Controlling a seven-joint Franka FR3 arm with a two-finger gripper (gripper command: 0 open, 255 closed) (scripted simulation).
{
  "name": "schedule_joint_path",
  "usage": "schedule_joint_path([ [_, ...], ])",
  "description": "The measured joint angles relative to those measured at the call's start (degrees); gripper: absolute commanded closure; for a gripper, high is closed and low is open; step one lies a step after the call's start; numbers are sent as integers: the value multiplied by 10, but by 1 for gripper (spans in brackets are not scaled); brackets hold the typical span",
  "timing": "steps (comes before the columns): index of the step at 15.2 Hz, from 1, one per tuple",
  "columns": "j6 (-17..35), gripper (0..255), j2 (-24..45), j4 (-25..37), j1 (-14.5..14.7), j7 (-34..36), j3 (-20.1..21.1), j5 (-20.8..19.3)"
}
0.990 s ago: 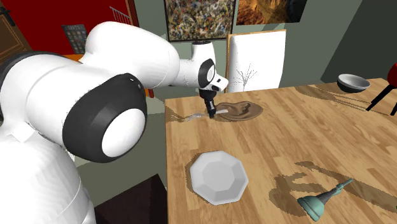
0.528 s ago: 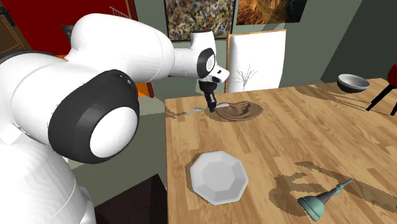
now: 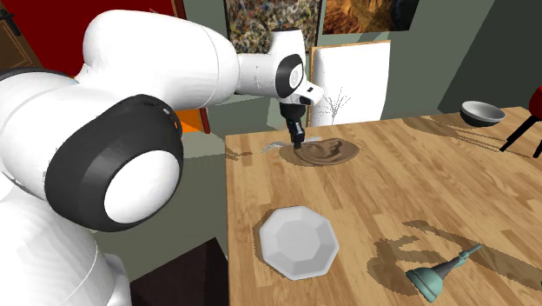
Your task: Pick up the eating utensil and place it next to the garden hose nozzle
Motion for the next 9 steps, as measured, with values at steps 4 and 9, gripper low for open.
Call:
schedule_joint_path([
  [4,-1,255,18,23,-26,-47,-19,-1],
  [9,1,255,39,49,-60,-108,-42,1],
])
